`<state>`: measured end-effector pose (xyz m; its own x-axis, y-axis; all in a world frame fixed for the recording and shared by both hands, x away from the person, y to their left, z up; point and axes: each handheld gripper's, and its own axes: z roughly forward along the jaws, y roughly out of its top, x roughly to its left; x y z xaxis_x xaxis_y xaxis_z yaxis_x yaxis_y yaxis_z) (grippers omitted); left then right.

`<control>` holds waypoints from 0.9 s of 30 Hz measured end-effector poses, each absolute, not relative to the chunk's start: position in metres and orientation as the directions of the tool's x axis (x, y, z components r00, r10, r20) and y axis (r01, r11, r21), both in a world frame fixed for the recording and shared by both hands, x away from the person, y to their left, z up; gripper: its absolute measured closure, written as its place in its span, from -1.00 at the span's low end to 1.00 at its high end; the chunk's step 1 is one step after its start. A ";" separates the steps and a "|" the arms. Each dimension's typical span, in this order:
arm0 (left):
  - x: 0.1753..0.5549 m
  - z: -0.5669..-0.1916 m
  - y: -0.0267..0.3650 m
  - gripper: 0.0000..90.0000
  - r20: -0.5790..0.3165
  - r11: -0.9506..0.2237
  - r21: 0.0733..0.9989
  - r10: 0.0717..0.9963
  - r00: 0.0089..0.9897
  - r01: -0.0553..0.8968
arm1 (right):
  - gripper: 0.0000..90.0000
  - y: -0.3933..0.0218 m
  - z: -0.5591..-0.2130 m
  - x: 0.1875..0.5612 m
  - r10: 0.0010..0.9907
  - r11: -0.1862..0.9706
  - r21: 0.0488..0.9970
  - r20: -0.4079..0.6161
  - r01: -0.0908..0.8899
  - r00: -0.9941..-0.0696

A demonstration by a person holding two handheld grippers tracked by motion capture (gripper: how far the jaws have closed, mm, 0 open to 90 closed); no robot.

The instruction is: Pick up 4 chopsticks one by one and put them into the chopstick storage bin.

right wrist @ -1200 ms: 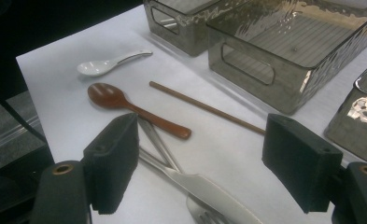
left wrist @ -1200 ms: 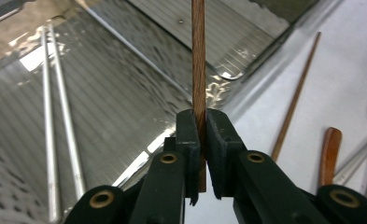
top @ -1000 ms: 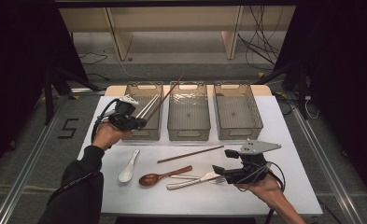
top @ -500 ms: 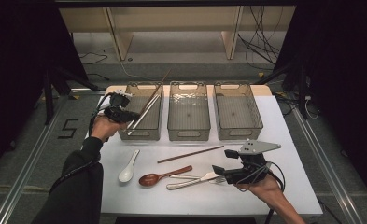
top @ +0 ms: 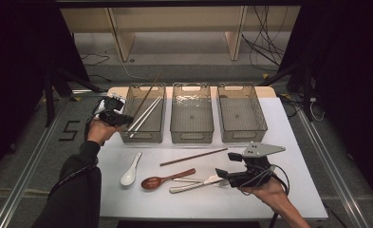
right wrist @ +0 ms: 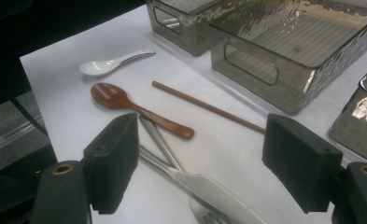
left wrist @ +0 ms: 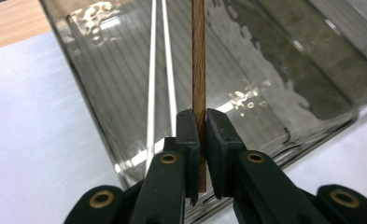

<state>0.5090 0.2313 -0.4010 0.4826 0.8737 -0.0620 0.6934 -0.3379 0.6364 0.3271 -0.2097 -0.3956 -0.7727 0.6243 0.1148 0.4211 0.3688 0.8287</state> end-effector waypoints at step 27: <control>0.492 -0.391 0.220 -0.15 -0.098 -0.296 0.693 0.865 0.493 0.657 | -0.38 -0.209 -0.395 0.327 0.625 0.371 0.829 0.111 0.419 -0.773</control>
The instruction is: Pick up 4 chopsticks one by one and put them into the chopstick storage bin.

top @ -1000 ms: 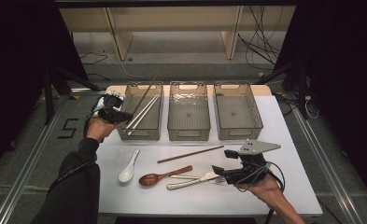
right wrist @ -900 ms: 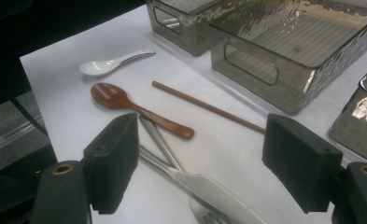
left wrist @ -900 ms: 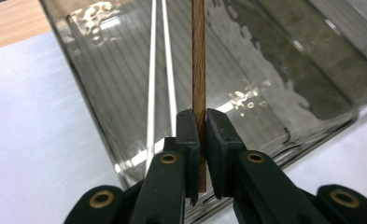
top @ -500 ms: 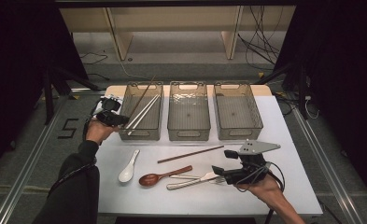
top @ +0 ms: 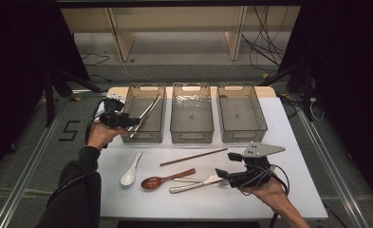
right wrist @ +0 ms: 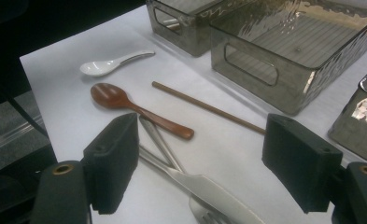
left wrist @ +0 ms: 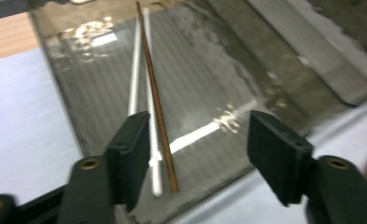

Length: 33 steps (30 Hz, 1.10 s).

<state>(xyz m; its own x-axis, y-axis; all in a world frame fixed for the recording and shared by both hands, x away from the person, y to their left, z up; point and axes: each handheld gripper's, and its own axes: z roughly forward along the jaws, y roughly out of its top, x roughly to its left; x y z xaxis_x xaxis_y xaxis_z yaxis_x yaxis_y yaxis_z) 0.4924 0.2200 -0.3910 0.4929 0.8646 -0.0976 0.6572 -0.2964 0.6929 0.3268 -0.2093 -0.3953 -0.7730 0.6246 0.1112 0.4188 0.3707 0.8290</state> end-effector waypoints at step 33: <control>0.446 -0.383 0.136 -0.56 -0.045 -0.558 0.632 0.667 0.744 0.538 | -0.38 -0.210 -0.394 0.325 0.622 0.372 0.836 0.100 0.405 -0.777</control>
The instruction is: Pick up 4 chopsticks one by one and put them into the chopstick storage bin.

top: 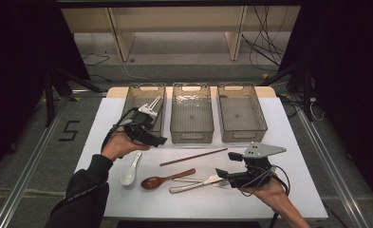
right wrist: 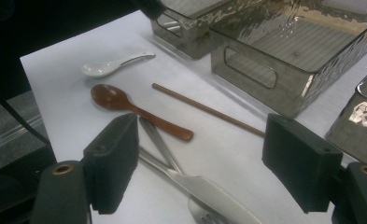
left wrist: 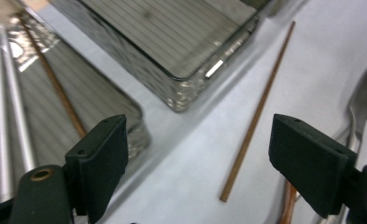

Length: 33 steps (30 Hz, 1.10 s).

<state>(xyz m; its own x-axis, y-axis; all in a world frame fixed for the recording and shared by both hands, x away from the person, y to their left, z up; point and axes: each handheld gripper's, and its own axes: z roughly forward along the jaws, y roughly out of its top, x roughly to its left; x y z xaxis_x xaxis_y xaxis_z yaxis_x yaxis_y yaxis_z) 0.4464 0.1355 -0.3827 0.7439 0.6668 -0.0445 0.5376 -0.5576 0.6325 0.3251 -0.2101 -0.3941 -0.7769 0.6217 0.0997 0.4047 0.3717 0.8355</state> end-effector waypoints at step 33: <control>0.443 -0.446 0.090 -0.13 -0.025 -0.754 0.362 0.579 0.815 0.548 | -0.38 -0.209 -0.395 0.325 0.615 0.379 0.834 0.098 0.402 -0.783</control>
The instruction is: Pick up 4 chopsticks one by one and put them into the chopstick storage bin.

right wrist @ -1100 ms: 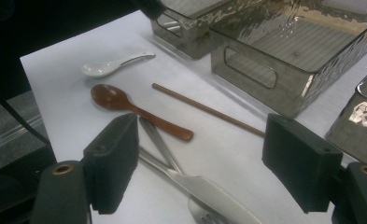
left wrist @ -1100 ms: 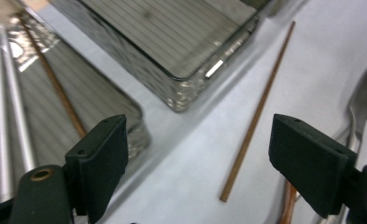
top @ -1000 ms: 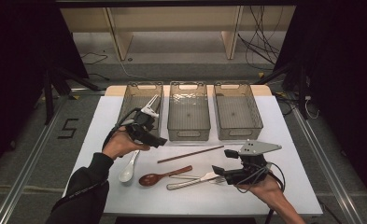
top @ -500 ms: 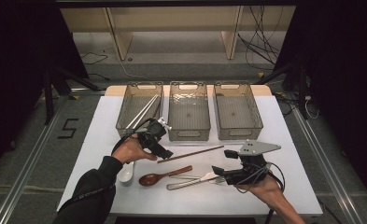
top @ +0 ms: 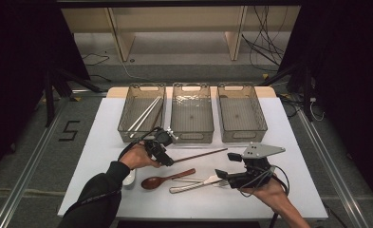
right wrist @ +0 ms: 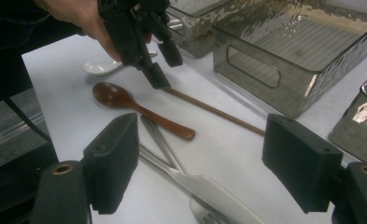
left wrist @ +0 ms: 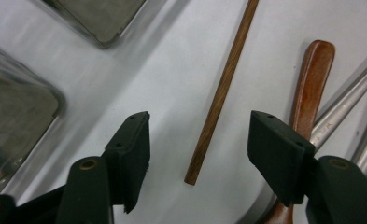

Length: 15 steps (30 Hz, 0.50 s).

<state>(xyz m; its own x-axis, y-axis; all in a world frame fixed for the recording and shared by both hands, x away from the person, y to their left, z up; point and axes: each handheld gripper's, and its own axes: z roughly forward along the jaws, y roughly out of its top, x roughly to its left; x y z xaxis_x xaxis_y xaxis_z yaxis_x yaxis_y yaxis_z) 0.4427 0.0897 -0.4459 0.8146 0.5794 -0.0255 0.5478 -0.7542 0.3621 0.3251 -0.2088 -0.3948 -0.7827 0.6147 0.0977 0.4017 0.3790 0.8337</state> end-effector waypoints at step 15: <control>0.446 -0.457 0.081 0.36 -0.041 -0.792 0.316 0.539 0.842 0.522 | -0.38 -0.209 -0.395 0.326 0.614 0.382 0.832 0.097 0.402 -0.783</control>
